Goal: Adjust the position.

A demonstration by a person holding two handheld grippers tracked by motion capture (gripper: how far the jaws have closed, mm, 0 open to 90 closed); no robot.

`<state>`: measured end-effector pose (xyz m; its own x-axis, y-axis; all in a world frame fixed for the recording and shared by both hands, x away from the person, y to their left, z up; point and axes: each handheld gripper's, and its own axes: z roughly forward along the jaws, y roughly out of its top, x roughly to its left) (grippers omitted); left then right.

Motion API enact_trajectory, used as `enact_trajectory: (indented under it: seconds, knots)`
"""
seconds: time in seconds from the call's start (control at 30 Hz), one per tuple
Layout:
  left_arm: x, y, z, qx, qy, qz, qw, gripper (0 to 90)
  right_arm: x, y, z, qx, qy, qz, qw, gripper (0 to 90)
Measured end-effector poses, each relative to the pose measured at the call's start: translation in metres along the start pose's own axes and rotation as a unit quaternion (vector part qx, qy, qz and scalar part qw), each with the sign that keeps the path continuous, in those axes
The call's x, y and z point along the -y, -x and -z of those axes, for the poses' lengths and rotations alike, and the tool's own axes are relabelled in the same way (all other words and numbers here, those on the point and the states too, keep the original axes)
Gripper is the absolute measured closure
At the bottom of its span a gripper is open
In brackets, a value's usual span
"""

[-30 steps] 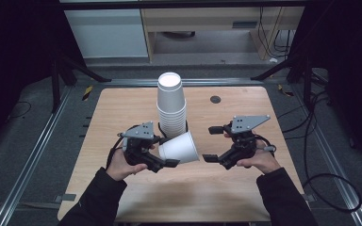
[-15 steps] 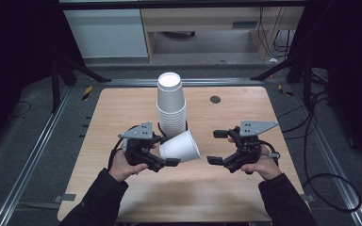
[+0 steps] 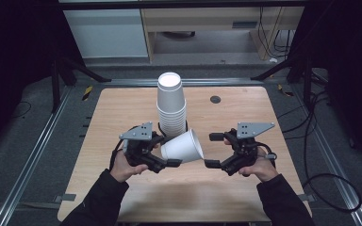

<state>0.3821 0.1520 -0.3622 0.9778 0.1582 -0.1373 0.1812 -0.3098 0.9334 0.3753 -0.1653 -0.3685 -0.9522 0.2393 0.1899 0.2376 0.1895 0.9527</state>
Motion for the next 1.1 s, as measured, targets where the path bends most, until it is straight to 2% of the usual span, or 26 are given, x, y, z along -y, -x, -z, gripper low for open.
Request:
enact_trajectory:
  seconds: [0.37, 1.1]
  knots:
    - [-0.004, 0.006, -0.005, -0.002, -0.002, -0.024, 0.9997, 22.4, 0.0, -0.003, -0.009, -0.009, -0.006, 0.003, 0.9999, 2.7]
    - [-0.004, 0.008, -0.014, 0.003, 0.004, -0.03, 0.9995, 22.3, 0.0, -0.001, -0.019, -0.026, 0.009, -0.014, 0.9995, 3.0]
